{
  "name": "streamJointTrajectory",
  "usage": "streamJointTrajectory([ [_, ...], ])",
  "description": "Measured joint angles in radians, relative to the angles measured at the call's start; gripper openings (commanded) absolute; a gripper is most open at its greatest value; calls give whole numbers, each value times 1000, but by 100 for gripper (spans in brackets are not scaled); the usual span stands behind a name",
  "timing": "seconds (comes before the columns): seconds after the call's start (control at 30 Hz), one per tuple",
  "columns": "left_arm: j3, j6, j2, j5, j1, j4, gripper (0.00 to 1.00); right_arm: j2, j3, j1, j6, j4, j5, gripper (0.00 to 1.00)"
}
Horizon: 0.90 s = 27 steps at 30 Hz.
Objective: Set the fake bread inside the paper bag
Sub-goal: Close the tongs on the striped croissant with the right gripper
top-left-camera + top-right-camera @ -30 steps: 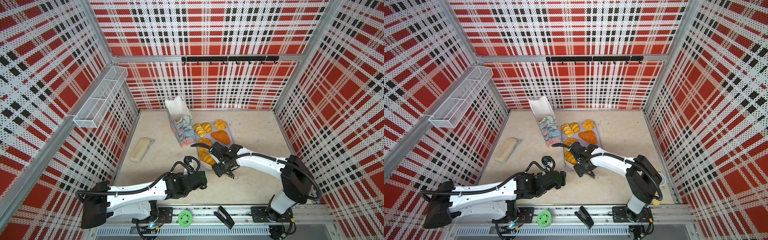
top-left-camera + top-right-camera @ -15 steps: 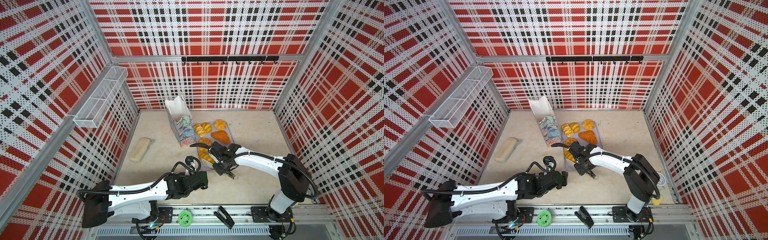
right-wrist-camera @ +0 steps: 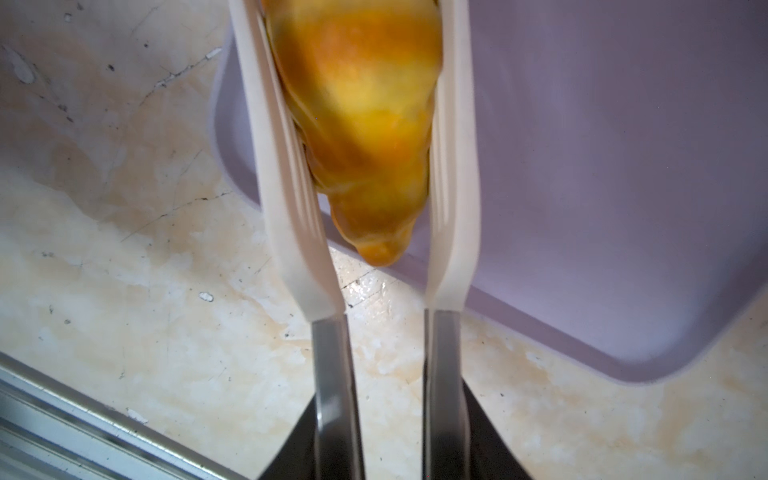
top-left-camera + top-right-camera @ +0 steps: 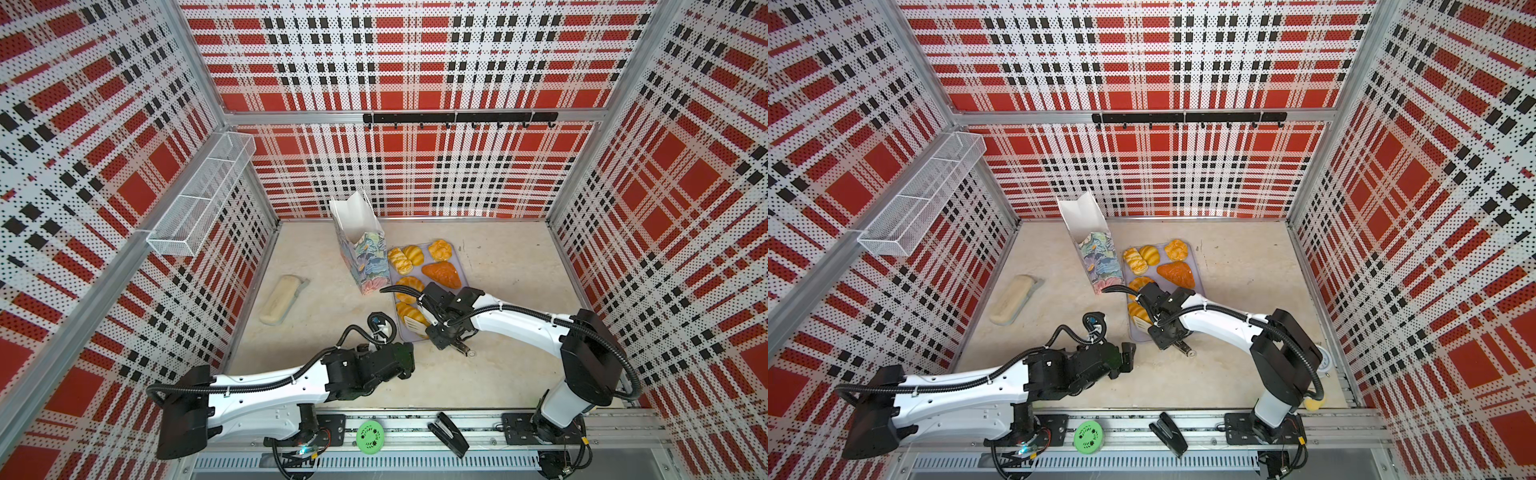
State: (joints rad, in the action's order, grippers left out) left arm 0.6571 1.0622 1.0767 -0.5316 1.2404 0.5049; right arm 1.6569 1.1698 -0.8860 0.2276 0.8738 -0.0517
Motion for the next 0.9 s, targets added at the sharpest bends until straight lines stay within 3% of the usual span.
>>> streamJointTrajectory([
  [0.9, 40, -66, -66, -40, -9, 66, 99, -103, -21, 34, -6, -4, 17, 37],
])
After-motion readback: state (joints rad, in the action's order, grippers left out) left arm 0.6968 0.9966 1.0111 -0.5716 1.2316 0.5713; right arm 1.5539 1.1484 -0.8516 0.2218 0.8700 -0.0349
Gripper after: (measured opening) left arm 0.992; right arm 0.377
